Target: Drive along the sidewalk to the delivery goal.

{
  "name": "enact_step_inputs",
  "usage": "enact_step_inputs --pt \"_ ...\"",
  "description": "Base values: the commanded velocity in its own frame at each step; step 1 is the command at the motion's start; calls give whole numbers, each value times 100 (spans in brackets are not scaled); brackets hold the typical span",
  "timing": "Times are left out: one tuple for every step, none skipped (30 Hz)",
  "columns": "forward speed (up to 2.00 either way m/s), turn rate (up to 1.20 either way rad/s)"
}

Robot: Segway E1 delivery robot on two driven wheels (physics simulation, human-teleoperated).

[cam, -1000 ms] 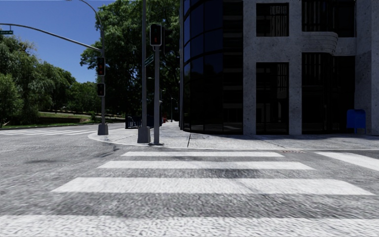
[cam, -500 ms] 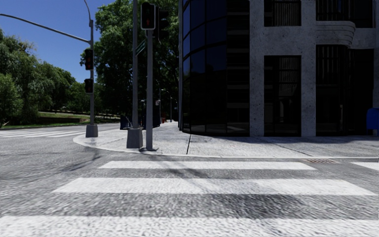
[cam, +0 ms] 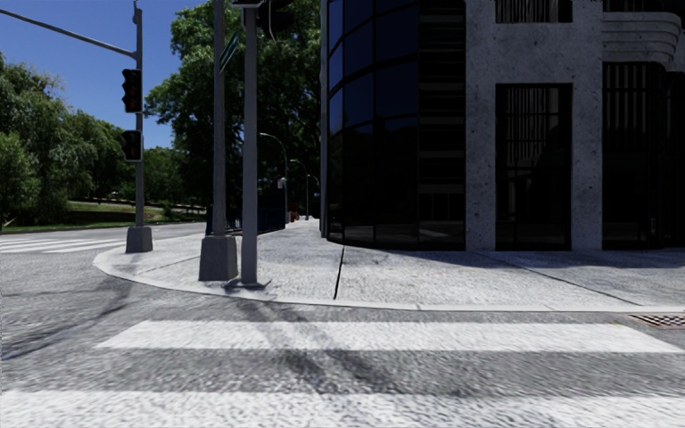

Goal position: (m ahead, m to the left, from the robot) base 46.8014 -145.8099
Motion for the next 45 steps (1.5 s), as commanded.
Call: enact_step_inputs --pt "200 0" --pt "200 0" --pt "200 0" --pt "200 0" --pt "200 0" --pt "200 0" --pt "200 0" --pt "200 0" --pt "200 0" --pt "200 0" --pt "200 0" --pt "200 0" --pt "200 0" --pt "200 0" --pt "200 0" --pt "200 0" --pt "200 0" --pt "200 0" --pt "200 0" --pt "200 0" --pt "200 -15" --pt "200 -28" --pt "200 -45" --pt "200 -56" --pt "200 -56" --pt "200 -69" --pt "200 -79" --pt "200 -83" --pt "200 -83" --pt "200 -84" --pt "200 -84" --pt "200 -84" --pt "200 -84" --pt "200 -84" --pt "200 -84" --pt "200 -84" --pt "200 -84" --pt "200 -87" --pt "200 -98" --pt "200 -101" --pt "200 -103" --pt "200 -103" --pt "200 -103" --pt "200 -103" --pt "200 -103"
